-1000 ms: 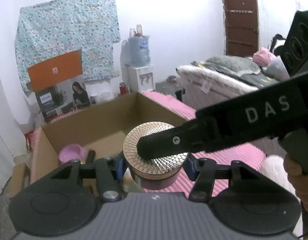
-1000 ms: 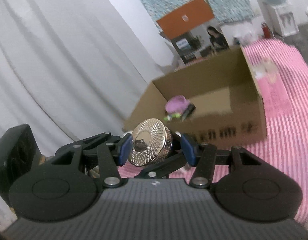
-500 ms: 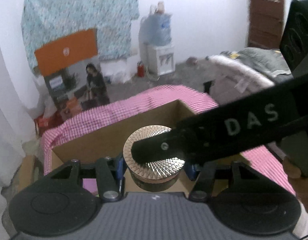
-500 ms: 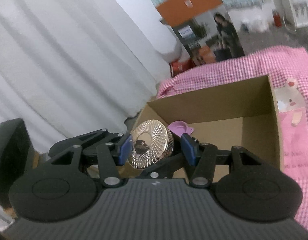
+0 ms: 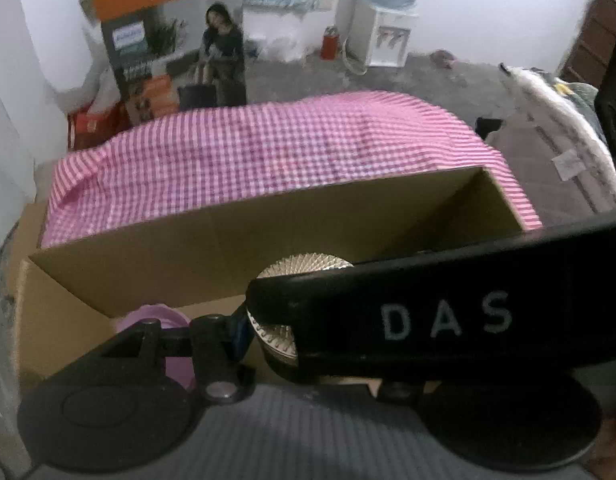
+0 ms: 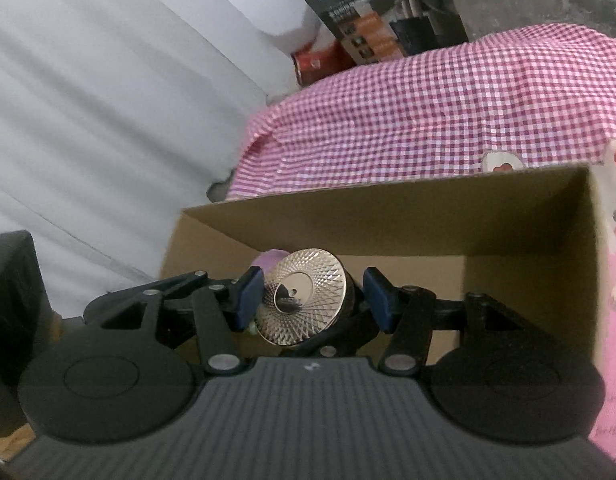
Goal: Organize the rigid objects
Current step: 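Lower the jar onto the box floor and open the right tool, then move the right tool out of the box to the green dropper bottle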
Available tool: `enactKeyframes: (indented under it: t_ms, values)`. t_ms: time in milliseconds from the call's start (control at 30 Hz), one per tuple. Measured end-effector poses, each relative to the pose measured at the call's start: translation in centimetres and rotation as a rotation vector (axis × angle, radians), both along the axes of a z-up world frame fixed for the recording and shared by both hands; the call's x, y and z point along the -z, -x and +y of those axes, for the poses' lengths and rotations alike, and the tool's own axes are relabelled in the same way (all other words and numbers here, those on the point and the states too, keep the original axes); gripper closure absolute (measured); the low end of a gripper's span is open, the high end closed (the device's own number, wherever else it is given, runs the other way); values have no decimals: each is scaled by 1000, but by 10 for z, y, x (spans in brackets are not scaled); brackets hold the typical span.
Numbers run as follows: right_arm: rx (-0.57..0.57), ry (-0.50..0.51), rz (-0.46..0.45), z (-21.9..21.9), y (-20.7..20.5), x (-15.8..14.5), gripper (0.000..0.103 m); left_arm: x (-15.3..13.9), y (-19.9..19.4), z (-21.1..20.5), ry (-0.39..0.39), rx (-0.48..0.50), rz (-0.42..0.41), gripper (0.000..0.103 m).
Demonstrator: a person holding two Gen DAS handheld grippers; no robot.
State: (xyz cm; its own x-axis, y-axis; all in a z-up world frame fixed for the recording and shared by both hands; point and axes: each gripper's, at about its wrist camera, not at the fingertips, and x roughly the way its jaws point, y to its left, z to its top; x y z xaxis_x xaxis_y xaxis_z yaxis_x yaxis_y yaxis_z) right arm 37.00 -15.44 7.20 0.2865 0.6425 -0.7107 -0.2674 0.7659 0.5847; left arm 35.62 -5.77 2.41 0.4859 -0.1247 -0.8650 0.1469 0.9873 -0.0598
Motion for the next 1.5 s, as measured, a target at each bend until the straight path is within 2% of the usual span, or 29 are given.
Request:
enactKeyframes:
  t_ms: [333,500,633,733,833,933,1000,1267,1367,1500]
  values:
    - [-32,54,64,10,-26,40,49,35,-15,-6,-10,-39,100,46]
    - [-33,63,59,14,-34,56,50,40,-19,-8,-20,-34,95,42]
    - [-18,66,25,11,-32,50,50,32,-15,-9,-21,-35,80,31]
    - [-9,70,-14,3,-22,34,48,20,-10,-11,-21,-27,56,18]
    - [15,40,-74,-8,-9,11,45,2,4,-12,-8,-8,23,11]
    - [45,1,-171,-25,16,-19,45,-15,23,-8,30,28,-3,8]
    - [55,-7,-258,-34,39,-40,45,-25,34,-5,38,14,-15,8]
    - [98,-170,-535,-96,161,-107,44,-80,101,1,68,-8,-150,8]
    - [116,-218,-617,-123,212,-119,43,-102,134,2,82,17,-227,8]
    - [123,-237,-676,-146,269,-113,42,-115,184,3,120,69,-296,7]
